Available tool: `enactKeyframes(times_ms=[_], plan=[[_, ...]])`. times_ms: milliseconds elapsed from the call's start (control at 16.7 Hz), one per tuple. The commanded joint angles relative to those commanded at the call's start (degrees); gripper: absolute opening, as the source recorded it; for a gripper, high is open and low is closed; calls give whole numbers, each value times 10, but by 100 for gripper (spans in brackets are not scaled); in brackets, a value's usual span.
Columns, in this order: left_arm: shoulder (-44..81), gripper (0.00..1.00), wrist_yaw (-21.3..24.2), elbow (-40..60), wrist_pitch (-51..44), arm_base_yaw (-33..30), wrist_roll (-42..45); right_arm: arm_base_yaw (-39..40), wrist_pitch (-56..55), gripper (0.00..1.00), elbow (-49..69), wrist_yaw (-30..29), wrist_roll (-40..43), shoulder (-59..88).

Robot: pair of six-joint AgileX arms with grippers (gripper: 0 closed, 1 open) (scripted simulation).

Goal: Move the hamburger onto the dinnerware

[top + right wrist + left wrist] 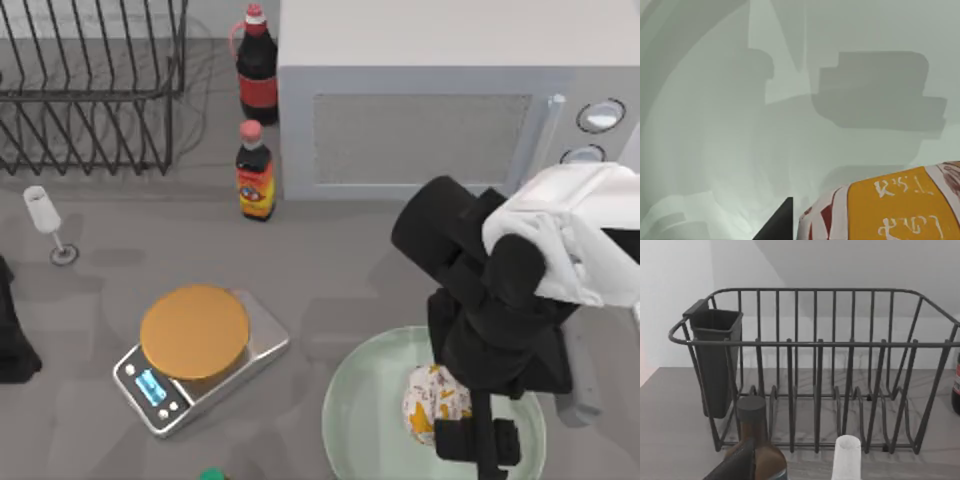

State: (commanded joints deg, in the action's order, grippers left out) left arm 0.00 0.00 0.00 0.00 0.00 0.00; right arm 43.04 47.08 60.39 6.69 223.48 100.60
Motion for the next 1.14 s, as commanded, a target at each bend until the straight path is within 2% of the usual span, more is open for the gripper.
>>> enactKeyframes(times_ms=[780, 1140], plan=[[0, 100, 0, 0, 0, 0, 0, 0, 0, 98, 0, 0, 0, 0], [0, 100, 0, 0, 0, 0, 0, 0, 0, 100, 0, 0, 0, 0]])
